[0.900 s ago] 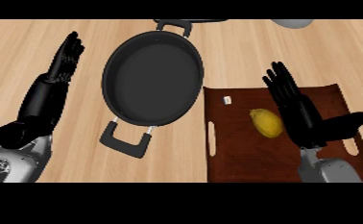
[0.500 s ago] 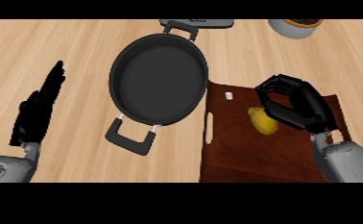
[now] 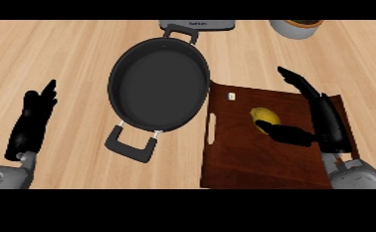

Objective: Pick the lemon from the tray and place it in the pot

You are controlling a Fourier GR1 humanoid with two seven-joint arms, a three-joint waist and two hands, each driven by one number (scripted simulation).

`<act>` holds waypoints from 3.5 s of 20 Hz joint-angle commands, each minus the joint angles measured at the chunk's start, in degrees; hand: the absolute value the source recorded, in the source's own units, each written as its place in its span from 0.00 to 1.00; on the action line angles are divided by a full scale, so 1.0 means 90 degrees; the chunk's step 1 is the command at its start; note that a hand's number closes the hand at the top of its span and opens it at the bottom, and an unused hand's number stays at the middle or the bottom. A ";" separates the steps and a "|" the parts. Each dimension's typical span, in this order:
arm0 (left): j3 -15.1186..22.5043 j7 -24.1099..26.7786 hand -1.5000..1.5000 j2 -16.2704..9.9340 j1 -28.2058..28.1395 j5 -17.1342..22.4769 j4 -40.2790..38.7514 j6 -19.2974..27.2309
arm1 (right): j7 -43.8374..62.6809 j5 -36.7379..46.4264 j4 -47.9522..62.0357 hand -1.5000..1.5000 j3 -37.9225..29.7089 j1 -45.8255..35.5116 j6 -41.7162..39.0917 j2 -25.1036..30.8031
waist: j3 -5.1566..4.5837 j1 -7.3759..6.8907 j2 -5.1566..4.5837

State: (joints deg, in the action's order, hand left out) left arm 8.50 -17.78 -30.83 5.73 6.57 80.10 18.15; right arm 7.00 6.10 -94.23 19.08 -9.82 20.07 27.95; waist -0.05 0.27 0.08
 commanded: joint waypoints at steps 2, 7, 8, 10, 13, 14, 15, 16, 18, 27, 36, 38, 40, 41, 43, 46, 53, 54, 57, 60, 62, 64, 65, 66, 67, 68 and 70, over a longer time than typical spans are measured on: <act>-0.0058 -0.0386 0.50 -0.0087 -0.0111 -0.0027 0.0246 -0.0018 | 0.1749 0.0485 -0.0766 0.00 0.0330 -0.0411 -0.0909 0.0864 | -0.0009 -0.0044 0.0034; -0.0192 -0.0205 0.50 -0.0071 0.0011 -0.0001 0.0033 -0.0095 | 0.3342 0.0294 -0.1151 0.00 0.0201 -0.1102 -0.2388 0.1929 | -0.0023 -0.0026 0.0027; -0.0194 -0.0448 0.50 -0.0143 0.0087 0.0052 0.0212 -0.0185 | 0.3420 0.0144 -0.1135 0.00 0.0222 -0.1088 -0.2691 0.2036 | -0.0012 -0.0037 0.0023; -0.0298 -0.0456 0.50 -0.0249 0.0092 0.0098 0.0041 -0.0310 | 0.3950 -0.0057 -0.1497 0.00 0.0475 -0.1203 -0.3276 0.2179 | -0.0016 -0.0024 0.0023; -0.0039 -0.0286 0.50 0.0149 0.0121 -0.0167 -0.0021 -0.0047 | 0.4597 -0.0772 -0.1305 0.00 0.0479 -0.1711 -0.4246 0.2294 | -0.0016 -0.0072 -0.0008; -0.0165 -0.0225 0.50 -0.0040 0.0016 -0.0058 0.0040 -0.0237 | 0.4871 -0.0760 -0.1234 0.00 0.0774 -0.1679 -0.4343 0.2121 | -0.0015 -0.0137 -0.0008; -0.0042 -0.0374 0.50 -0.0018 -0.0060 -0.0118 0.0336 -0.0188 | 0.4987 -0.1143 -0.0975 0.00 0.0751 -0.1849 -0.4714 0.2130 | -0.0011 -0.0232 -0.0011; -0.0042 -0.0242 0.50 0.0146 0.0066 -0.0169 -0.0018 -0.0158 | 0.5282 -0.1310 -0.1248 0.00 0.0836 -0.1902 -0.4792 0.1917 | -0.0011 -0.0102 -0.0015; -0.0145 -0.0635 0.50 0.0070 0.0237 -0.0208 0.0130 -0.0130 | 0.5654 -0.1574 -0.0974 0.00 0.0750 -0.2231 -0.5028 0.1628 | -0.0002 -0.0101 -0.0013; -0.0358 -0.0509 0.50 0.0203 0.0223 -0.0442 0.0020 -0.0314 | 0.5857 -0.1388 -0.0379 0.00 0.0608 -0.2266 -0.5388 0.1433 | 0.0004 -0.0067 -0.0012; -0.0546 -0.0544 0.50 0.0414 0.0042 -0.0642 0.0248 -0.0478 | 0.5226 -0.0516 0.0457 0.00 0.0621 -0.2040 -0.5516 0.0880 | 0.0006 -0.0069 -0.0013; -0.0598 0.0099 0.50 0.0641 0.0116 -0.0757 -0.0475 -0.0473 | 0.5129 0.0150 0.0297 0.00 0.1095 -0.1589 -0.5009 0.0435 | 0.0004 -0.0039 -0.0019; -0.0621 -0.0411 0.50 0.0641 0.0336 -0.0782 -0.0196 -0.0499 | 0.5022 0.0446 0.0737 0.00 0.1117 -0.1750 -0.4993 0.0051 | 0.0006 -0.0057 -0.0019; -0.0743 -0.0049 0.50 0.0726 -0.0005 -0.0785 -0.0284 -0.0528 | 0.4359 0.0674 0.0941 0.00 0.0819 -0.1582 -0.5121 0.0266 | 0.0006 -0.0057 -0.0016; -0.0757 -0.0072 0.50 0.0696 -0.0202 -0.0789 0.0008 -0.0672 | 0.4058 0.0649 0.0695 0.00 0.0421 -0.1276 -0.5239 0.0649 | 0.0006 -0.0036 -0.0008; -0.0917 -0.0168 0.50 0.0801 0.0008 -0.0942 -0.0137 -0.0780 | 0.4854 0.1031 0.0320 0.00 0.0512 -0.1424 -0.5412 -0.0055 | 0.0004 -0.0030 -0.0007; -0.1208 -0.0874 0.50 0.0602 0.0323 -0.0891 0.0283 -0.1167 | 0.4565 0.1635 0.1217 0.00 0.0619 -0.1301 -0.5455 -0.0633 | 0.0007 -0.0047 -0.0011; -0.1242 -0.0664 0.50 0.0744 0.0172 -0.1077 0.0154 -0.1067 | 0.4342 0.1576 0.1315 0.00 0.0177 -0.1389 -0.5871 -0.0330 | 0.0006 -0.0044 -0.0010; -0.1349 -0.0485 0.50 0.0898 0.0166 -0.1132 0.0024 -0.1131 | 0.4072 0.2036 0.1903 0.00 0.0210 -0.1579 -0.5697 -0.0816 | 0.0006 -0.0054 -0.0014; -0.1393 -0.0415 0.50 0.0996 0.0105 -0.1296 0.0091 -0.1184 | 0.4333 0.2227 0.1608 0.00 0.0143 -0.1267 -0.5737 -0.1086 | 0.0005 -0.0042 -0.0008; -0.1506 -0.0103 0.50 0.1042 0.0285 -0.1360 -0.0465 -0.1245 | 0.4204 0.2189 0.1540 0.00 -0.0033 -0.1139 -0.5906 -0.1042 | 0.0004 -0.0024 -0.0010; -0.1415 -0.0744 0.50 0.1088 -0.0228 -0.1389 0.0700 -0.1266 | 0.4138 0.2130 0.1549 0.00 -0.0400 -0.1176 -0.6130 -0.0913 | 0.0006 -0.0046 -0.0003; -0.1598 -0.0527 0.50 0.1040 0.0222 -0.1328 0.0045 -0.1330 | 0.3595 0.2492 0.2454 0.00 -0.0217 -0.1514 -0.5857 -0.1107 | 0.0006 -0.0055 -0.0016; -0.1220 -0.0826 0.50 0.1365 0.0163 -0.1677 0.0425 -0.1026 | 0.3742 0.2624 0.2201 0.00 -0.0093 -0.1284 -0.5692 -0.1310 | 0.0007 -0.0047 -0.0010; -0.1570 -0.0414 0.50 0.1214 0.0133 -0.1535 0.0020 -0.1294 | 0.4003 0.2425 0.1561 0.00 -0.0443 -0.1144 -0.6146 -0.1129 | 0.0005 -0.0030 -0.0006; -0.1477 -0.0650 0.50 0.1265 0.0098 -0.1600 0.0294 -0.1352 | 0.3810 0.2640 0.1883 0.00 -0.0375 -0.1097 -0.5985 -0.1281 | 0.0006 -0.0040 -0.0007; -0.1579 -0.0103 0.50 0.1407 0.0140 -0.1597 -0.0201 -0.1265 | 0.3909 0.2722 0.2161 0.00 -0.0369 -0.1431 -0.5990 -0.1571 | 0.0005 -0.0048 -0.0012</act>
State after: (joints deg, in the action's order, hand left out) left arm -4.42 -22.02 -19.41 7.01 -7.32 81.04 7.18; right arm 41.95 28.57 -77.00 16.48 -21.21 -33.34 16.98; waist 0.00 -0.10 0.00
